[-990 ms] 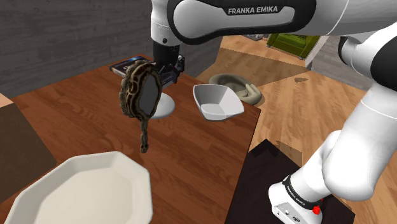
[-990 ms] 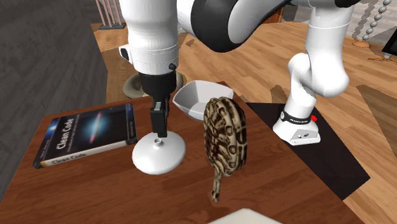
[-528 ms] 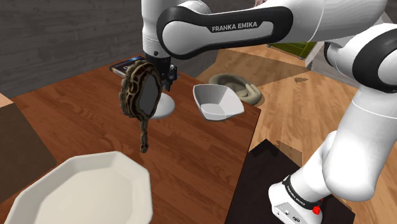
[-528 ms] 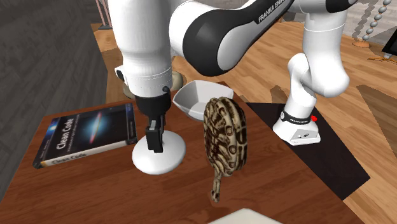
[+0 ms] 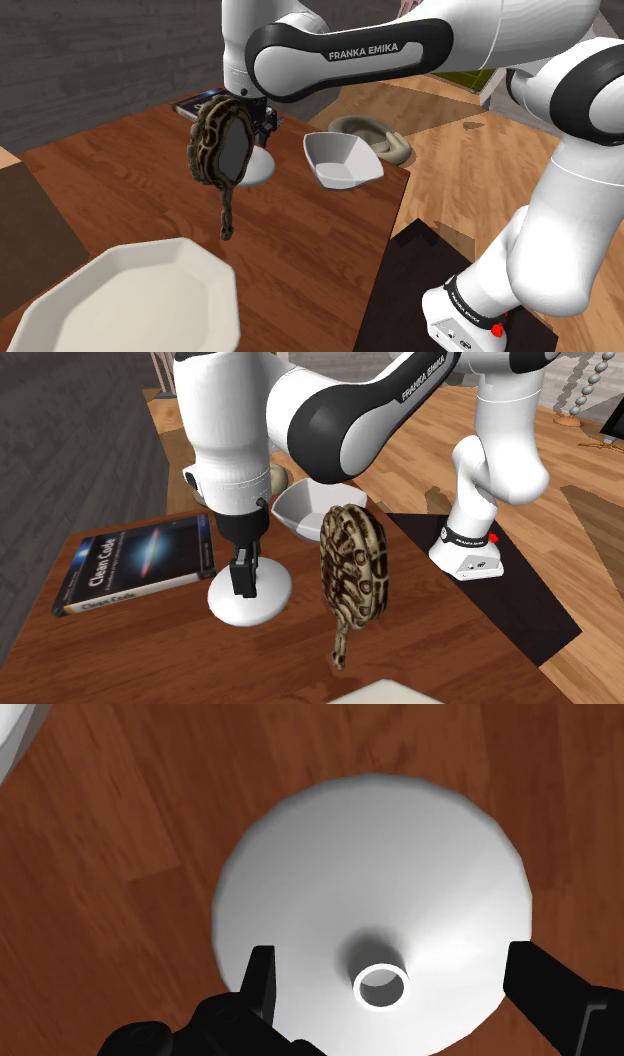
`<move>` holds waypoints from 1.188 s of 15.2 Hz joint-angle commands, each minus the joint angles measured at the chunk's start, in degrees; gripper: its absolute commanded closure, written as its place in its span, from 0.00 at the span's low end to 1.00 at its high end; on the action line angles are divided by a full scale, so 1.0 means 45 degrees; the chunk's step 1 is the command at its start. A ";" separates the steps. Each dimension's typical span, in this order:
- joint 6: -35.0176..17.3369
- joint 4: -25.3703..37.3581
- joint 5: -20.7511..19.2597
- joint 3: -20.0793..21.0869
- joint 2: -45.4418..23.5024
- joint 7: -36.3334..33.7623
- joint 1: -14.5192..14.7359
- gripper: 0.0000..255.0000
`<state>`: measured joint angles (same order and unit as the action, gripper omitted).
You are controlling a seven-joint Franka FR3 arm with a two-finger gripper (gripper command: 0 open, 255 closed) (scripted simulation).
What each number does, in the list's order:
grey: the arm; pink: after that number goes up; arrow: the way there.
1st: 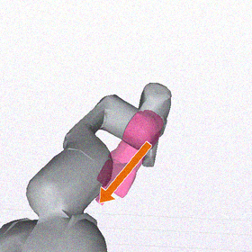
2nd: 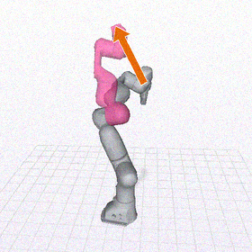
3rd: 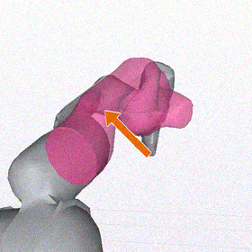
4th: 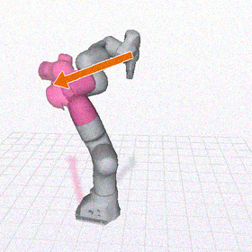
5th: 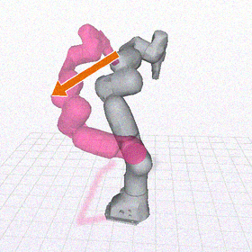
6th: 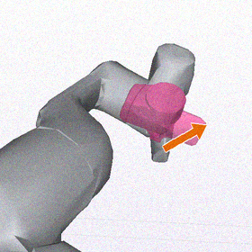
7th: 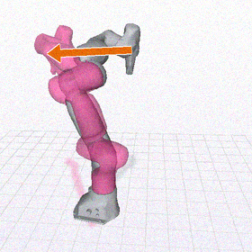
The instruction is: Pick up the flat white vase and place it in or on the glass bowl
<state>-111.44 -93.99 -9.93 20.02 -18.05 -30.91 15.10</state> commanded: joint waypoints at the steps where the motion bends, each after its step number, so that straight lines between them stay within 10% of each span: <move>1: 0.0000 0.0000 0.0000 0.0000 0.0000 0.0000 0.0000 0.00; 2: 0.0000 0.0000 0.0000 0.0000 0.0000 0.0000 0.0000 0.00; 3: 0.0000 0.0000 0.0000 0.0000 0.0000 0.0000 0.0000 1.00; 18: 0.0949 0.0794 0.0103 0.0042 0.0172 0.0112 0.0017 1.00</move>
<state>-107.79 -90.75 -9.59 20.17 -17.58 -30.49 15.20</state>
